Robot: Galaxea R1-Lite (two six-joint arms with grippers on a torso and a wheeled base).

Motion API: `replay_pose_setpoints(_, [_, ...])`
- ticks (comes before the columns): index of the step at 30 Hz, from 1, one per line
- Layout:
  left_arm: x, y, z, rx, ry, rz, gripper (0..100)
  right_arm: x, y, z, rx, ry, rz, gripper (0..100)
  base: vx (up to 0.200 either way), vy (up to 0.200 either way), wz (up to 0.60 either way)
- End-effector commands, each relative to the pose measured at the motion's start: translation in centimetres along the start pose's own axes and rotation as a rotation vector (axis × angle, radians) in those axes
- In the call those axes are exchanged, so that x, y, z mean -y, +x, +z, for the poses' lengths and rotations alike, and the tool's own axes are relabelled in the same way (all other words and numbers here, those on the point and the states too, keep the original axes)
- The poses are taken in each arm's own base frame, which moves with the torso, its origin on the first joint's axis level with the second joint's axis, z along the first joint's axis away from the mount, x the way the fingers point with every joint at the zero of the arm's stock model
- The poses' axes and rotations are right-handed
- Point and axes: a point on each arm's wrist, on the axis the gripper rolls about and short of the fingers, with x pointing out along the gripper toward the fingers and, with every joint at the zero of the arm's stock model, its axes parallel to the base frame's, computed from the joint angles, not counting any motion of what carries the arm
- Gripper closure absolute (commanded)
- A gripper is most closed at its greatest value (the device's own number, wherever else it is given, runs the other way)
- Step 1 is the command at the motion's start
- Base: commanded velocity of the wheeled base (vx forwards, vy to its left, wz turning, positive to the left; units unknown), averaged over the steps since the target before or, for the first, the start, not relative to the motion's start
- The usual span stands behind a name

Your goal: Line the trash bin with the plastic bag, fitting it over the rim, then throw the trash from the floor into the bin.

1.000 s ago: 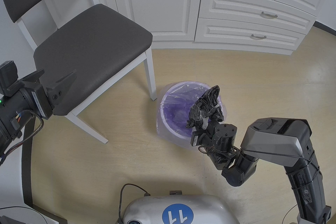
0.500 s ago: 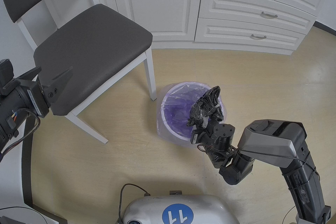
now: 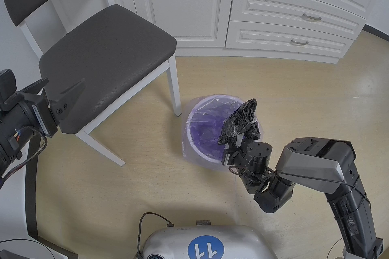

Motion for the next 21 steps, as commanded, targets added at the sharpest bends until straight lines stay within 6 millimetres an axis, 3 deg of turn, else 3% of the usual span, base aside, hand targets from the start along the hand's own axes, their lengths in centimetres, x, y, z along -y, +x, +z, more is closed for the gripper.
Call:
replay_pose_setpoints(1, [0.0, 0.1, -0.1, -0.005, 0.001, -0.001, 0, -0.5, -1.0, 2.2, 0.022, 0.008, 0.018, 100, 0.0, 0.0, 0.0])
replay_pose_setpoints(7, [0.1, 0.2, -0.1, -0.006, 0.003, -0.001, 0, -0.5, -1.4, 2.1, 0.006, 0.0, 0.023, 100, 0.0, 0.0, 0.0])
replay_pose_setpoints(21, [0.2, 0.6, -0.2, -0.017, 0.006, -0.006, 0, -0.7, 0.3, -1.0, 0.009, 0.009, 0.021, 100, 0.0, 0.0, 0.0])
